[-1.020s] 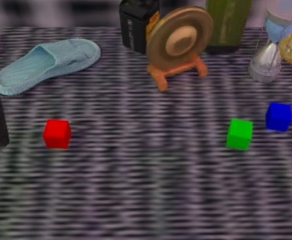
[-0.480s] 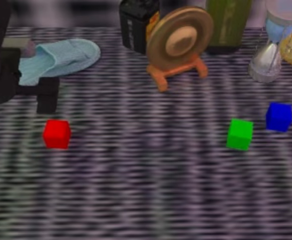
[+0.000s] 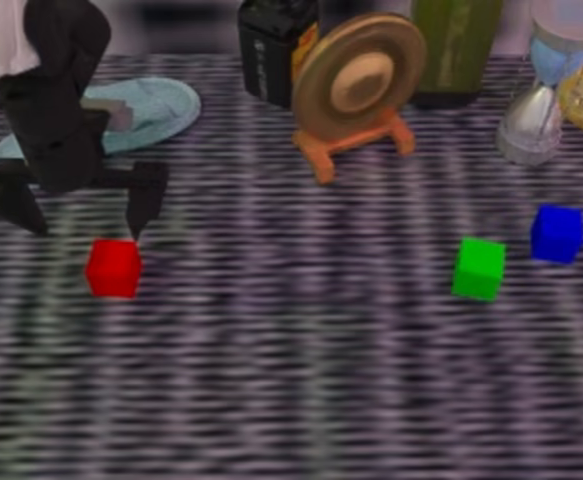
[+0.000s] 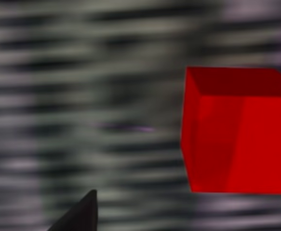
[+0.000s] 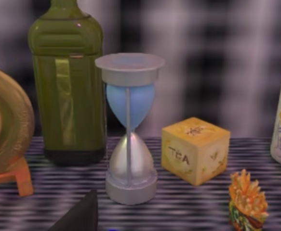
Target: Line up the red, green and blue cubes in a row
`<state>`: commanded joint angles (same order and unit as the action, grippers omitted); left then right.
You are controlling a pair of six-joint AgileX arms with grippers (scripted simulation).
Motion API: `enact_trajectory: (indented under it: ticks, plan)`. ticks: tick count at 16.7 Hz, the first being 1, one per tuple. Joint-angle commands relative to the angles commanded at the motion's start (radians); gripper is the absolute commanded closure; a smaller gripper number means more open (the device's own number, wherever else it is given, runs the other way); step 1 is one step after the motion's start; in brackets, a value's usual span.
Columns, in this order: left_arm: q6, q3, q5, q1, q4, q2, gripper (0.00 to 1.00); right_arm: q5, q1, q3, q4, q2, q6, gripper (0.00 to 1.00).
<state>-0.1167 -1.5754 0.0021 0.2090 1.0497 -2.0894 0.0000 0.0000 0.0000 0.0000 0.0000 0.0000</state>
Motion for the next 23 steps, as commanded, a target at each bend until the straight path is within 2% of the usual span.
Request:
enact_trajectory:
  ticks: [8,15,20,23]
  plan:
    - [0.001,-0.004,0.0,-0.002,-0.01,-0.022,0.0,0.0,0.0,0.0,0.0,0.0,0.0,0.0]
    - [0.002,0.125,0.001,0.0,-0.268,-0.143,0.0,0.0,0.0,0.0,0.0,0.0,0.0,0.0]
    - [0.002,0.138,0.001,0.001,-0.29,-0.159,0.0,0.0,0.0,0.0,0.0,0.0,0.0,0.0]
    - [0.002,0.138,0.001,0.001,-0.29,-0.159,0.23,0.0,0.0,0.0,0.0,0.0,0.0,0.0]
